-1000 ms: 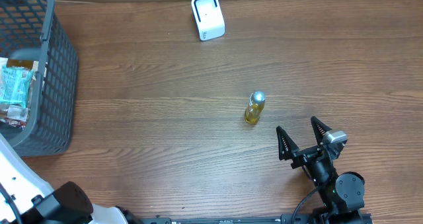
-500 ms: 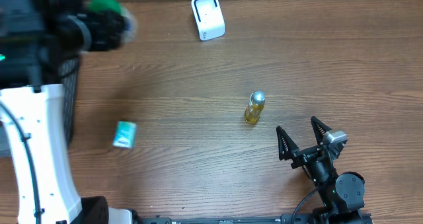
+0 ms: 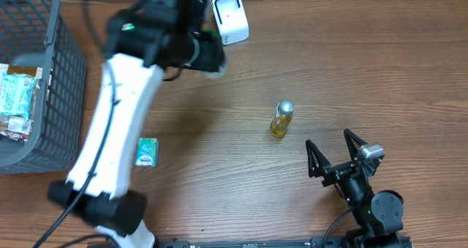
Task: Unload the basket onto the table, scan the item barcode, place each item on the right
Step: 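Lift the green-lidded jar out and carry it toward the scanner, then hold the jar in front of the scanner window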
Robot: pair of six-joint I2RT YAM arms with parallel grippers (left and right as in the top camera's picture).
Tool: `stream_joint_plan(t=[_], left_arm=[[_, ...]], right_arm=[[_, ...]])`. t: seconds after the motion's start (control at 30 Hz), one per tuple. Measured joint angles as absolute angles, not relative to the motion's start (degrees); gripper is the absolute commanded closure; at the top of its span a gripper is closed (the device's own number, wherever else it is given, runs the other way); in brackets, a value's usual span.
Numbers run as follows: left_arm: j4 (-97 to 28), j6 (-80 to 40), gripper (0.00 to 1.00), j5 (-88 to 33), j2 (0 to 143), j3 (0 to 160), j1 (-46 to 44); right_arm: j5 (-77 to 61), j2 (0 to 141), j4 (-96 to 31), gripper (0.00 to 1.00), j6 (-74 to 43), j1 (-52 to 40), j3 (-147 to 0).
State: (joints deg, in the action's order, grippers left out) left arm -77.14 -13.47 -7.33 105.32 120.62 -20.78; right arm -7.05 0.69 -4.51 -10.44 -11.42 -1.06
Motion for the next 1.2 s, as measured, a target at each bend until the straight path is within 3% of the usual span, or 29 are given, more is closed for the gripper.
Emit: stream_joint_plan(t=[0.47, 0.9, 1.2], left_arm=[[-71.72, -27.53, 0.41, -1.63, 124.46, 120.57, -33.06], [-63.79, -32.75, 0.41, 10.81, 126.58, 120.51, -39.64], [-61.58, -32.93, 0.41, 12.27, 126.58, 120.49, -40.05]], right_arm=[[-7.03, 0.69, -4.51, 0.0, -10.44, -11.42, -1.06], [-7.05, 0.69, -4.51, 0.0, -10.46, -11.4, -1.06], [-7.05, 0.69, -4.51, 0.0, -10.44, -11.42, -1.06]])
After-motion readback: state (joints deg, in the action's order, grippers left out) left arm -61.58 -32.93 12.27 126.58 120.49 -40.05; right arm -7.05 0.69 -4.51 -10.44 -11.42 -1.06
